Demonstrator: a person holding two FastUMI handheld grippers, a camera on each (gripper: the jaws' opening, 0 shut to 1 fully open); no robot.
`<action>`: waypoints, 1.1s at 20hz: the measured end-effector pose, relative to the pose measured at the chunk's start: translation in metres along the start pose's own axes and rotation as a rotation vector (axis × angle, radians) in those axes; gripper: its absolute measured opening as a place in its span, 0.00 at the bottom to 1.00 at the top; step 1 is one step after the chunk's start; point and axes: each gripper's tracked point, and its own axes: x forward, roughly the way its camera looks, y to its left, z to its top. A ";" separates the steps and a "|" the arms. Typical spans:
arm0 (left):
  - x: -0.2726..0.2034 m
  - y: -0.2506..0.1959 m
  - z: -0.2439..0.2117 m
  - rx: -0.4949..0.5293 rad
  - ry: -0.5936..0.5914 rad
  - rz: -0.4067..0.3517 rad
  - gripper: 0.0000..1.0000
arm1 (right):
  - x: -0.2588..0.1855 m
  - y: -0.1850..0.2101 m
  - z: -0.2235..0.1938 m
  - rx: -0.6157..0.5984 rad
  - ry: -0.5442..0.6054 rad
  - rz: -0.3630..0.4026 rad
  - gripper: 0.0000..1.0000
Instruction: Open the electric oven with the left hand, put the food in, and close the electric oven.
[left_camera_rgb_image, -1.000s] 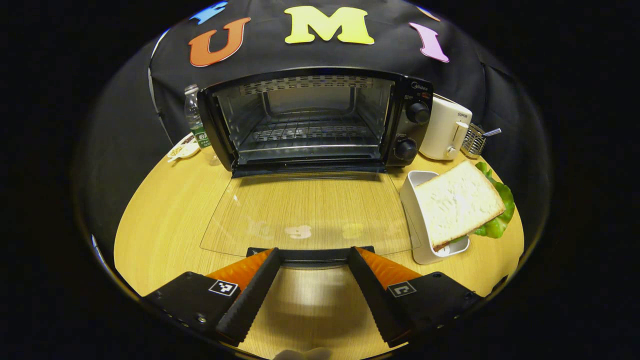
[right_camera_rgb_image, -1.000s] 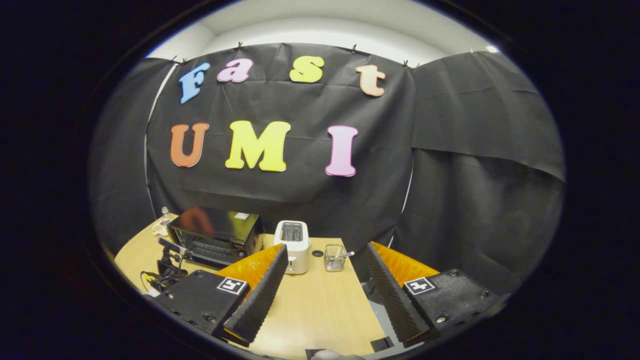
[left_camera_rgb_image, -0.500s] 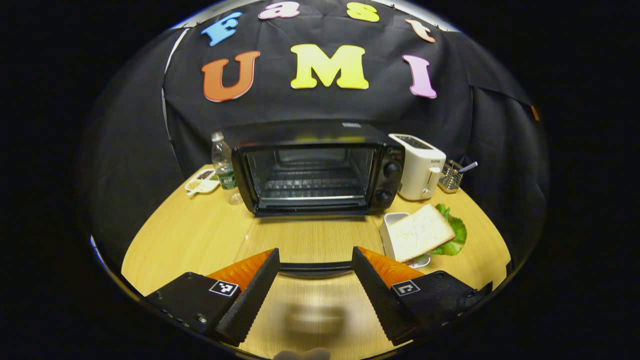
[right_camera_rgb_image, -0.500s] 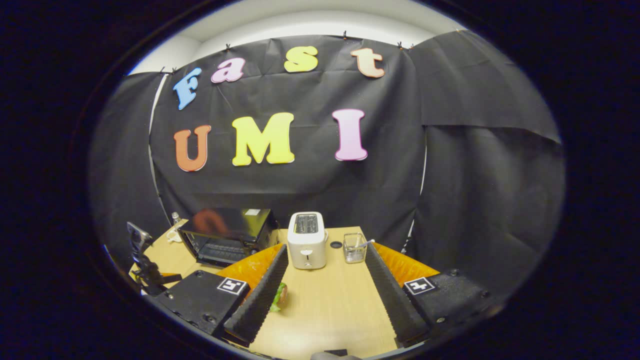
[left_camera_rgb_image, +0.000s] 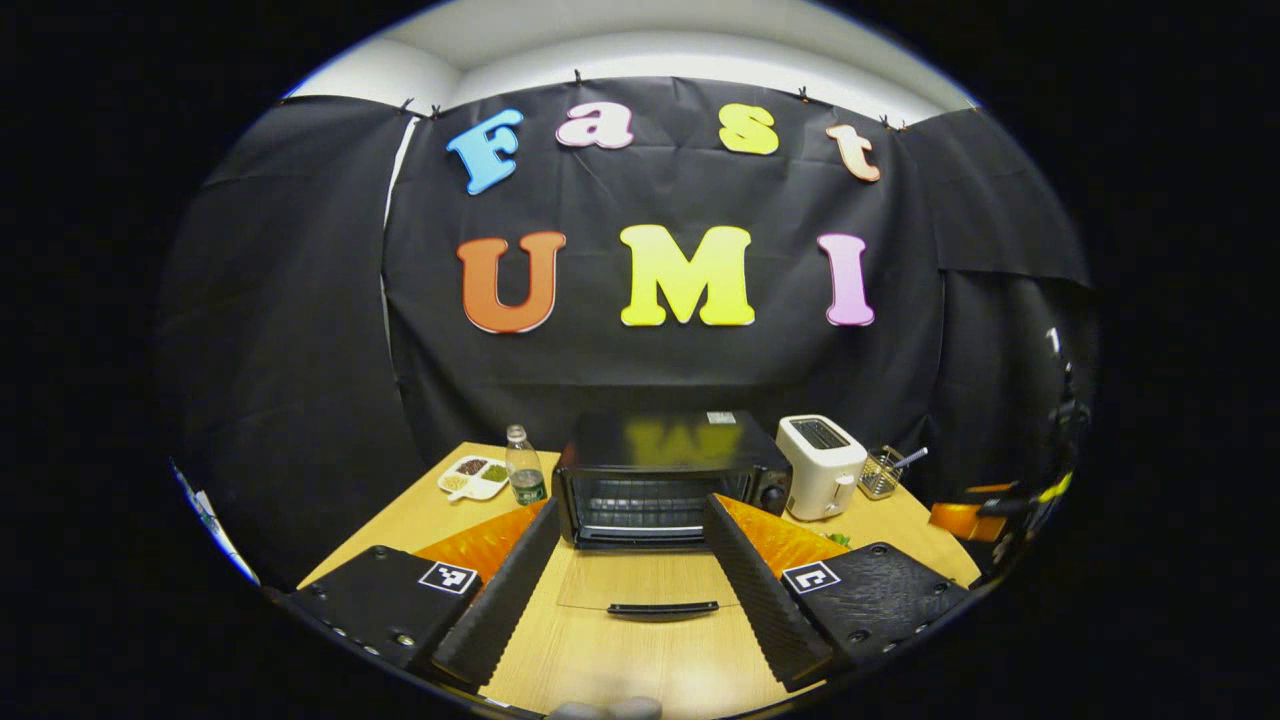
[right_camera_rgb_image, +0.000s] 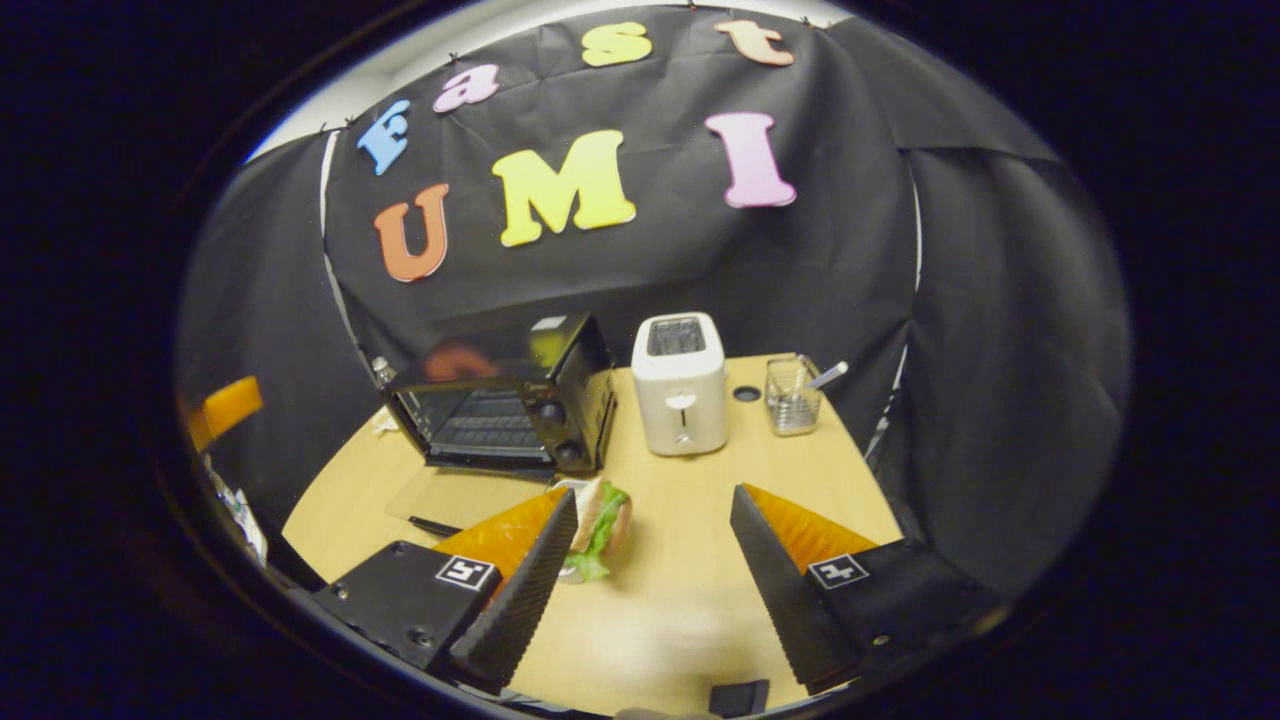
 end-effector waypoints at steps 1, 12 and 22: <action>-0.008 0.001 0.012 0.011 -0.025 0.007 0.87 | 0.012 0.005 -0.011 0.018 0.022 0.022 0.99; -0.047 0.010 0.064 0.072 -0.097 0.082 0.94 | 0.120 0.033 -0.066 0.330 0.224 0.215 0.95; -0.038 0.010 0.060 0.071 -0.063 0.119 0.95 | 0.136 0.043 -0.064 0.446 0.285 0.302 0.34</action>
